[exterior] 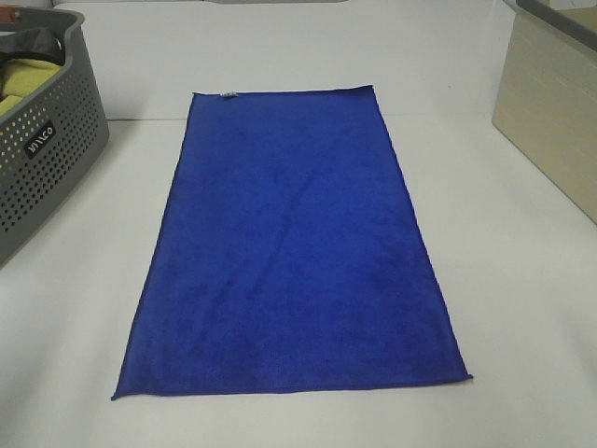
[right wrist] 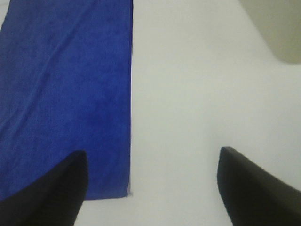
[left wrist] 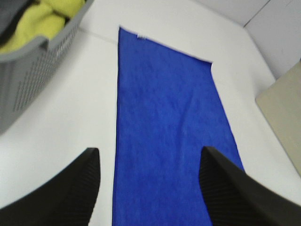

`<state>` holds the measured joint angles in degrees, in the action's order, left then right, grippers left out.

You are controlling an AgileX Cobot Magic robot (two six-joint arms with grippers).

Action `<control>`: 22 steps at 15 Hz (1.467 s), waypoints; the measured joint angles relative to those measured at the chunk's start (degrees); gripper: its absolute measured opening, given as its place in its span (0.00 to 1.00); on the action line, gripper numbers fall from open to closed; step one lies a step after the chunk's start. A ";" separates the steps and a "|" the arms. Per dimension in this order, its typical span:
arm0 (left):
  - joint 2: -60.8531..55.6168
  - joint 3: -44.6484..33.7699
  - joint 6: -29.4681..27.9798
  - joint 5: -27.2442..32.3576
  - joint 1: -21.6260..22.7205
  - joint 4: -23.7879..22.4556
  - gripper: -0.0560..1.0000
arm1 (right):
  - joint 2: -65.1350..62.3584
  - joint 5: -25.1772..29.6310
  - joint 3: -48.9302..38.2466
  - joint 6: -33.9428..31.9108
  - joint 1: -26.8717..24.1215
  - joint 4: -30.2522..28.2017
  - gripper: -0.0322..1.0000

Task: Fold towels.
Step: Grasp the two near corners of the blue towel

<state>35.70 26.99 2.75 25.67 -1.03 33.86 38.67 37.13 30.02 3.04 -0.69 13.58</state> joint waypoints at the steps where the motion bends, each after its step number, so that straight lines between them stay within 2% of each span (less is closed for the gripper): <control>1: 4.70 0.00 2.75 0.69 0.00 2.23 0.61 | 4.47 0.00 0.00 -0.06 0.00 1.72 0.72; 8: 35.07 0.00 27.50 4.70 0.00 22.63 0.61 | 28.88 -0.34 0.11 3.95 0.00 6.19 0.69; 9: 42.11 0.00 33.58 5.79 0.00 27.67 0.61 | 35.01 0.34 1.26 7.79 0.00 9.57 0.69; 15: 57.47 0.00 48.76 6.65 0.00 42.00 0.61 | 52.60 0.74 7.28 22.69 -0.11 21.54 0.69; 20: 63.88 -0.06 58.44 6.53 -0.06 49.85 0.61 | 61.48 1.20 8.31 32.09 -0.11 30.54 0.69; 22: 65.89 0.46 60.91 6.42 -2.12 51.39 0.61 | 63.48 0.80 8.31 34.49 -0.11 32.49 0.69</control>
<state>101.59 27.44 63.66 32.09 -3.15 85.26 102.16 37.93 38.33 37.53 -0.80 46.07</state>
